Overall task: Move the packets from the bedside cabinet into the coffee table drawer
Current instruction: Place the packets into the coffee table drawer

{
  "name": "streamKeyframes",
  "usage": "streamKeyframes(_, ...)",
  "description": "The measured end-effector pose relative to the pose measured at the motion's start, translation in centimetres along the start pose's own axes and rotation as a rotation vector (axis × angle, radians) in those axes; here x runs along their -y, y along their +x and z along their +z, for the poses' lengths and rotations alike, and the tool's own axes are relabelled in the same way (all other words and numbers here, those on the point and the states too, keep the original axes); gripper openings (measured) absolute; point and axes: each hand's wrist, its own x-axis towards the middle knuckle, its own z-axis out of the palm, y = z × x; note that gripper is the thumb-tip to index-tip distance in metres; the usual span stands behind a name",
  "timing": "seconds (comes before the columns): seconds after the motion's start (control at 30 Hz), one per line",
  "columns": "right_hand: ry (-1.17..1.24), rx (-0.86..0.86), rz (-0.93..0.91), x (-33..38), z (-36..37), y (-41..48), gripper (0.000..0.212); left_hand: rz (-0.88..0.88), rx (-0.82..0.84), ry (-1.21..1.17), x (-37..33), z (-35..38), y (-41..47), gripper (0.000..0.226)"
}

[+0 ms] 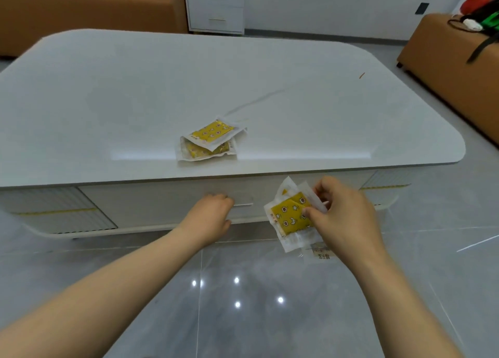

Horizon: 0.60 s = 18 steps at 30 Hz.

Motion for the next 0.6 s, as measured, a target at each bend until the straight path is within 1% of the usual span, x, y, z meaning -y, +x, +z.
streamKeyframes(0.17,0.001,0.031,-0.026,-0.2,0.4,-0.2,0.020,-0.032,0.031,-0.028,-0.1,2.1,1.7,0.041)
streamKeyframes(0.33,-0.028,0.092,-0.066,0.0,0.9,-0.5,0.017,-0.077,0.034,-0.021,-0.6,2.7,1.7,0.032)
streamKeyframes(0.6,-0.029,0.043,-0.042,-0.7,-0.5,-0.6,0.018,-0.042,0.054,0.000,-1.4,2.6,1.1,0.035)
